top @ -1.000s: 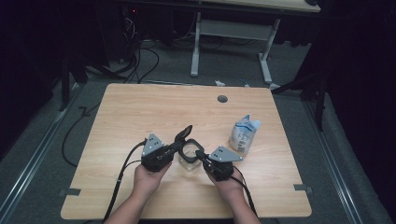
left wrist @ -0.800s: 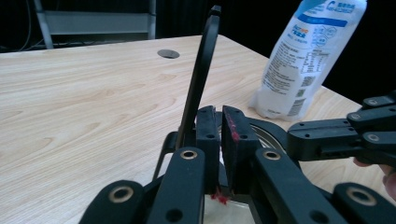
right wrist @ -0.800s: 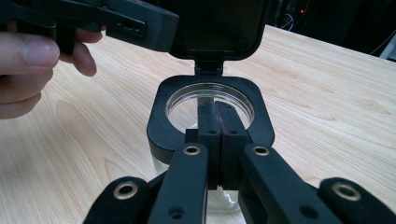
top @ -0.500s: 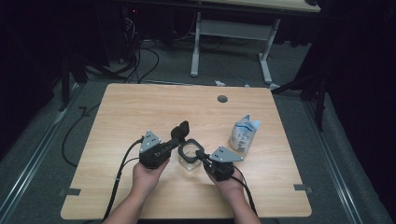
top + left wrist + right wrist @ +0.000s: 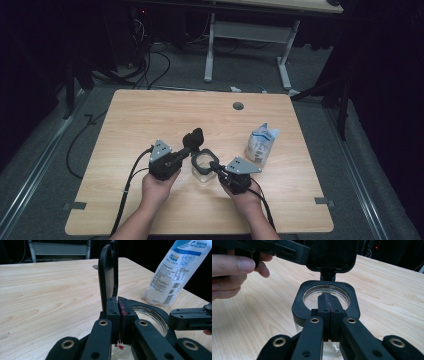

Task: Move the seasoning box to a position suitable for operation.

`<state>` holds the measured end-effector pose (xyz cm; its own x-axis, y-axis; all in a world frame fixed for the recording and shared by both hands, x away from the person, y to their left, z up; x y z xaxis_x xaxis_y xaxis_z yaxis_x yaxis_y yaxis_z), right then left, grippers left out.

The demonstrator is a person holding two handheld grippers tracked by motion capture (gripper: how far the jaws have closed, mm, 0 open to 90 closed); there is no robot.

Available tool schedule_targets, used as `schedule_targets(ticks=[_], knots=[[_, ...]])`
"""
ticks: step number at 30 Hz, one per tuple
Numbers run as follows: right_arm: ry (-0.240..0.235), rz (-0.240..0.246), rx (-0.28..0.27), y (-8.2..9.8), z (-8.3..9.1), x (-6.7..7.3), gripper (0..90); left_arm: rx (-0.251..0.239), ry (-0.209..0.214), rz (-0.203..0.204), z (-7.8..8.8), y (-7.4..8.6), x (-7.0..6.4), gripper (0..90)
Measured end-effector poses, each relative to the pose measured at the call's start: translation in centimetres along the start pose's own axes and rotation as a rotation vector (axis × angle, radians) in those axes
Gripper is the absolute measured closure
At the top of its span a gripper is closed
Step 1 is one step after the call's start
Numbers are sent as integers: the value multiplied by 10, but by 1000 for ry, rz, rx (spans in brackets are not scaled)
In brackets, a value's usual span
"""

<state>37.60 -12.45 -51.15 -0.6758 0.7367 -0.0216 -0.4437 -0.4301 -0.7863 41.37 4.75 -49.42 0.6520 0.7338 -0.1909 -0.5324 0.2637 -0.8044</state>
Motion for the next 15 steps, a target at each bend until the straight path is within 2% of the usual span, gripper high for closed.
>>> schedule_targets(ticks=[3, 4, 5, 7, 8, 9, 10, 11, 13, 14, 15], knots=[[0, -2, 2, 0, 0, 0, 899, 3, 2, -10, 1, 1, -2, 866], [-9, -12, 9, 0, 1, 1, 866, 8, 1, -31, 4, 3, -4, 860], [-9, -12, 9, 0, 1, 1, 866, 8, 1, -31, 4, 3, -4, 855], [-34, -26, 4, -2, 4, 1, 834, 21, -4, -55, 7, 8, -3, 849], [-21, -34, -3, -3, 8, -2, 815, 34, -7, -66, 8, 11, -1, 832], [-21, -34, -3, -3, 8, -2, 815, 48, -12, -73, 9, 15, 1, 832], [-10, -43, -13, -3, 13, -6, 792, 85, -15, -75, 10, 24, 8, 801], [-10, -43, -13, -3, 13, -6, 792, 85, -15, -75, 10, 24, 8, 786], [-1, -47, -14, -1, 16, -10, 757, 119, -51, -85, 13, 34, 17, 774], [6, -62, -4, 2, 19, -13, 721, 134, -80, -75, 18, 43, 26, 751], [6, -62, -4, 2, 19, -13, 721, 134, -80, -75, 18, 43, 26, 738]])
Point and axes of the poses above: each handheld gripper's, and its own axes: z roughly backward along the jaws, y roughly out of its underside, x roughly to its left, the point moved 6 cm from there along -z, roughly forward along the jaws, and after that the axes turned 14 degrees about x, right-handed, at the moved point
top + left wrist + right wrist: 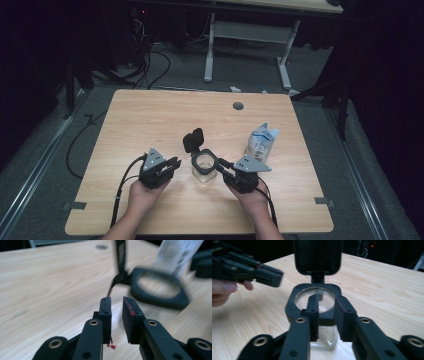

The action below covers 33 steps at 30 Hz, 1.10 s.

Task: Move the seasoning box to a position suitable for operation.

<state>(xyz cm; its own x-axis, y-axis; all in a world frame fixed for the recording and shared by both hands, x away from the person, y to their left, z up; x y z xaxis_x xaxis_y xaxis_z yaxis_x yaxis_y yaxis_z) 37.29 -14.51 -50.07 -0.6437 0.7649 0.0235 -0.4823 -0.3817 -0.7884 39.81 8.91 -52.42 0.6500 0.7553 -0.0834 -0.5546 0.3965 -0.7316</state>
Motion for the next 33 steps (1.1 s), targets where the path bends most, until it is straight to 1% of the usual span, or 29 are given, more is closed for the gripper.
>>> schedule_targets(ticks=[1, 2, 3, 4, 5, 6, 7, 8, 9, 10, 11, 12, 13, 14, 15, 16, 17, 18, 19, 22, 23, 24, 25, 27, 28, 29, 30, 31, 33], knots=[[4, -6, 2, 2, 1, -2, 706, 3, -13, 4, 2, 5, 4, 738], [9, -14, 6, 4, 3, -4, 689, 4, -23, 5, 5, 10, 7, 715], [24, -30, 15, 8, 5, -10, 661, 8, -51, 6, 11, 20, 13, 674], [37, -40, 19, 11, 6, -13, 649, 11, -58, 7, 14, 25, 16, 651], [43, -50, 23, 13, 7, -16, 643, 18, -55, 12, 16, 29, 17, 626], [43, -50, 23, 13, 7, -16, 643, 18, -55, 12, 16, 29, 17, 596], [54, -76, 28, 19, 10, -23, 634, 39, -48, 7, 20, 37, 18, 568], [54, -76, 28, 19, 10, -23, 634, 39, -48, 7, 20, 37, 18, 541], [55, -87, 29, 22, 11, -25, 622, 40, -56, -5, 22, 40, 18, 541], [67, -98, 33, 24, 12, -28, 595, 41, -65, -22, 24, 42, 19, 511], [106, -98, 40, 29, 14, -32, 576, 42, -80, -51, 27, 46, 20, 474], [124, -98, 47, 32, 15, -35, 573, 45, -82, -60, 28, 48, 22, 459], [138, -105, 53, 35, 15, -38, 567, 47, -76, -60, 28, 50, 23, 445], [138, -105, 53, 35, 15, -38, 567, 47, -76, -60, 28, 50, 23, 432], [158, -110, 70, 42, 16, -42, 565, 57, -52, -40, 26, 52, 28, 417], [158, -110, 70, 42, 16, -42, 565, 57, -52, -40, 26, 52, 28, 411], [184, -133, 74, 51, 18, -48, 564, 73, -23, -6, 24, 55, 33, 406], [184, -133, 74, 51, 18, -48, 564, 73, -23, -6, 24, 55, 33, 390], [218, -155, 90, 60, 22, -55, 551, 80, -19, -2, 23, 57, 35, 382], [266, -183, 102, 71, 30, -69, 527, 82, 46, -7, 26, 59, 31, 353], [279, -192, 107, 74, 32, -73, 517, 82, 46, -7, 26, 59, 31, 351], [279, -192, 107, 74, 32, -73, 517, 76, 53, -6, 26, 59, 30, 351], [302, -208, 121, 79, 35, -82, 499, 78, 64, -14, 26, 60, 29, 344], [316, -211, 127, 80, 37, -87, 481, 74, 60, -12, 25, 60, 29, 340], [316, -211, 127, 80, 37, -87, 481, 74, 60, -12, 25, 60, 29, 340], [323, -209, 123, 79, 39, -90, 475, 66, 57, -13, 25, 61, 29, 341], [323, -209, 123, 79, 39, -90, 475, 66, 57, -13, 25, 61, 29, 343], [324, -202, 110, 75, 41, -95, 477, 58, 50, -16, 25, 60, 30, 345], [330, -205, 97, 72, 42, -100, 506, 55, 52, -10, 25, 60, 30, 349]])
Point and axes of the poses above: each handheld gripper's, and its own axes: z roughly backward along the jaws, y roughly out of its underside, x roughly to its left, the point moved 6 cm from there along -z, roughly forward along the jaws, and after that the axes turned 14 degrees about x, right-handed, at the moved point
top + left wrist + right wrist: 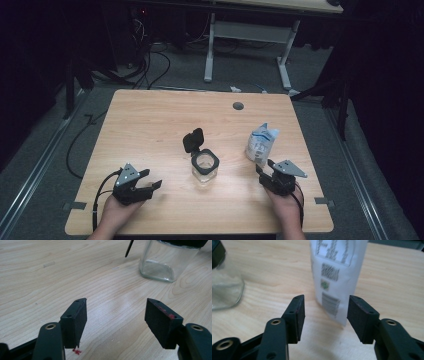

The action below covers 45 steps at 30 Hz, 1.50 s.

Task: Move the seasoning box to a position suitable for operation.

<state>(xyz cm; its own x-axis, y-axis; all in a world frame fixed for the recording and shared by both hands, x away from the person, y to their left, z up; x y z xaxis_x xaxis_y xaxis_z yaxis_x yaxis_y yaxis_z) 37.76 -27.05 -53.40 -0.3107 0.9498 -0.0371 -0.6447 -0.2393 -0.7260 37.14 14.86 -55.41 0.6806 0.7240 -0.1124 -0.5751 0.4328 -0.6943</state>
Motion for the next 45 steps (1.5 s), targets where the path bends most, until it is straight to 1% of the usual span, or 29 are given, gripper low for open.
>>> schedule_targets(ticks=[1, 3, 4, 5, 6, 8, 9, 11, 12, 14, 15, 16, 17, 18, 21, 24, 28, 30, 32, 34, 35, 36, 37, 38, 39, 41, 43, 44, 45], knots=[[0, 0, 0, 0, 0, 0, 506, 0, 0, 0, 0, 0, 0, 350], [17, -6, -6, -4, -2, -6, 531, -2, -7, 1, 0, 0, 0, 350], [12, -23, -12, -7, -3, -12, 569, -1, -3, 8, 0, 1, -1, 351], [21, -24, -21, -9, -2, -15, 586, -4, -2, 12, 0, 1, -1, 353], [21, -24, -21, -9, -2, -15, 586, -4, -2, 12, 0, 1, -1, 355], [12, -29, -38, -15, -1, -19, 649, -7, 0, 12, 1, 1, -1, 358], [12, -29, -38, -15, -1, -19, 649, -7, 0, 12, 1, 1, -1, 360], [10, -21, -22, -19, -5, -21, 708, -15, 1, 19, 1, 1, -1, 361], [1, -15, -16, -19, -6, -20, 740, -16, 1, 23, 0, 1, -1, 361], [3, -13, -17, -20, -7, -20, 749, -11, 1, 21, 0, 1, 0, 361], [9, -11, -19, -21, -7, -20, 856, -11, -3, 20, 0, 2, 0, 361], [9, -11, -19, -21, -7, -20, 856, -11, -3, 20, 0, 2, 0, 362], [11, -5, -21, -20, -6, -19, 899, -12, -1, 20, 0, 2, 0, 362], [4, 0, -18, -21, -5, -18, 900, -13, -1, 21, 0, 2, 0, 362], [-1, 0, -15, -20, -5, -15, 900, -13, 2, 19, 0, 2, 0, 363], [0, 4, -14, -20, -4, -11, 900, -11, 0, 13, -1, 3, -1, 363], [-6, -4, -14, -18, -2, -4, 900, -9, 3, 10, -2, 2, -2, 364], [0, -7, -18, -16, -2, 1, 900, -9, 1, 5, -2, 2, -3, 364], [1, -7, -19, -16, -2, 1, 898, -8, 0, 3, -2, 2, -3, 364], [5, -3, -21, -16, -2, 3, 851, -9, 1, 3, -2, 2, -4, 364], [5, -11, -22, -17, -1, 3, 766, -10, 3, 4, -2, 2, -4, 361], [4, -13, -24, -17, -1, 3, 739, -12, 10, 7, -2, 2, -4, 361], [4, -13, -24, -17, -1, 3, 739, -12, 10, 7, -2, 2, -4, 361], [1, -14, -26, -18, -1, 3, 700, -12, 9, 7, -2, 2, -4, 361], [12, -18, -27, -20, 0, 3, 639, -12, 7, 7, -2, 2, -4, 361], [20, -41, -36, -27, 0, 1, 567, -9, 6, 7, -2, 2, -3, 361], [20, -44, -45, -29, 1, 0, 557, -11, 7, 8, -2, 2, -3, 361], [34, -45, -54, -35, 1, 0, 523, -10, 8, 8, -2, 2, -3, 361], [34, -45, -54, -35, 1, 0, 523, -10, 8, 8, -2, 2, -3, 361]])
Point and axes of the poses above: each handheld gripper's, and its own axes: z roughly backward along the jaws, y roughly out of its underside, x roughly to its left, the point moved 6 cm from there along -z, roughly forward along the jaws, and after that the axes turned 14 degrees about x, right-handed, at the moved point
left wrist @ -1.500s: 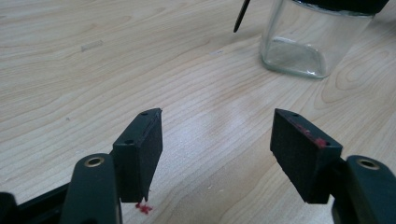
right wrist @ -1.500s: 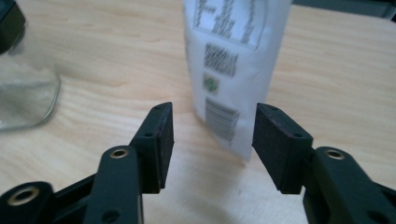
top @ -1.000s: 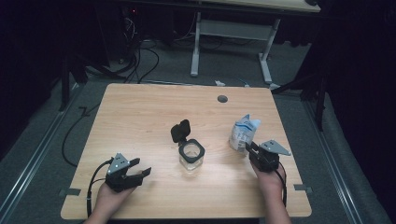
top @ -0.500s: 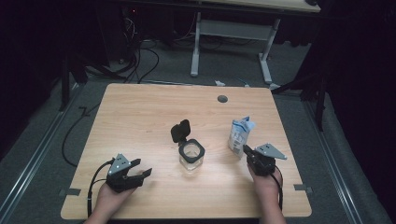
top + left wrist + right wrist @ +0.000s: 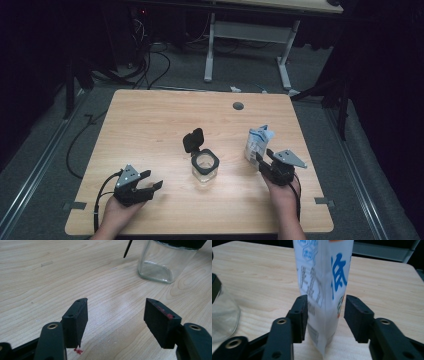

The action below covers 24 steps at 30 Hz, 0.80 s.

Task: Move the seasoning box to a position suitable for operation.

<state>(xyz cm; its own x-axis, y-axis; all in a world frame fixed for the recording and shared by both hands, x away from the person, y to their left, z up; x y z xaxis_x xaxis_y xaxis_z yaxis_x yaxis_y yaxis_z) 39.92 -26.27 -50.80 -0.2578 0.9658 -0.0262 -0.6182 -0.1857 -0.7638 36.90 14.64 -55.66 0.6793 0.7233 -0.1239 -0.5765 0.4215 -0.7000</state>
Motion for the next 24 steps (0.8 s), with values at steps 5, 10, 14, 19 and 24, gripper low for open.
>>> schedule_targets(ticks=[5, 10, 14, 19, 24], knots=[[2, 2, -9, -10, -4, 2, 545, -7, 0, 3, 1, 0, 1, 361], [16, 14, -10, -12, -6, 3, 570, -7, 5, 3, 2, 0, 1, 362], [29, 11, -20, -15, -5, 3, 586, -7, 12, 3, 1, -1, 0, 363], [39, 11, -19, -17, -6, 3, 610, -29, 18, -13, 6, -3, -3, 360], [17, -6, -11, -17, -9, 3, 639, -21, 12, -7, 4, -1, -2, 360]])
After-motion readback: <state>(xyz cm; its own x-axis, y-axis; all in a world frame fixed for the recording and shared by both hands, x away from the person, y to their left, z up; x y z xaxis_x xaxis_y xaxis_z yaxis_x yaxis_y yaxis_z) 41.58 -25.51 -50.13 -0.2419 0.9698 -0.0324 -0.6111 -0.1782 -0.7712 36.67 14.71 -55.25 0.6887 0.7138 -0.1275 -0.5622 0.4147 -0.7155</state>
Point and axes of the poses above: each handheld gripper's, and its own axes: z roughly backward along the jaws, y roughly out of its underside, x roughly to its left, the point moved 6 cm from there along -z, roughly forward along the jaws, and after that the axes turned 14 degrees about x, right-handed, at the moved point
